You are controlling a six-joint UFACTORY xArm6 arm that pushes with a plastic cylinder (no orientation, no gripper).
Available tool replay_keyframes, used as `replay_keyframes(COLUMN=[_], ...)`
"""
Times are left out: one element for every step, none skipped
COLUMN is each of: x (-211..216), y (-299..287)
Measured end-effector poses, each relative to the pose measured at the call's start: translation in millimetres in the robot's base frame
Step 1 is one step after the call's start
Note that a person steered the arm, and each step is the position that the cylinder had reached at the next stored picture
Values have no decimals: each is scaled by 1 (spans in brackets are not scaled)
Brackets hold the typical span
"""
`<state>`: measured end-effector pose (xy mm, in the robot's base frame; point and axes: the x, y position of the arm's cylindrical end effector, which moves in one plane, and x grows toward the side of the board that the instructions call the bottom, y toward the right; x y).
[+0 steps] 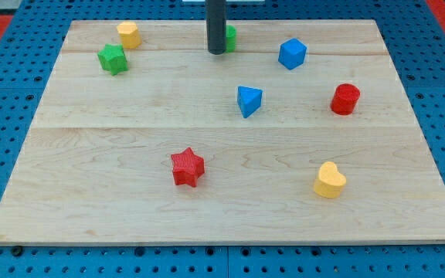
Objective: Move the yellow heart towards the top right of the board
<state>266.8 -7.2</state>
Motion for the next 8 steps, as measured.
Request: replay_keyframes(x=[1, 14, 17, 27, 61, 77, 105, 141], y=[6, 6, 4, 4, 4, 28, 93, 120])
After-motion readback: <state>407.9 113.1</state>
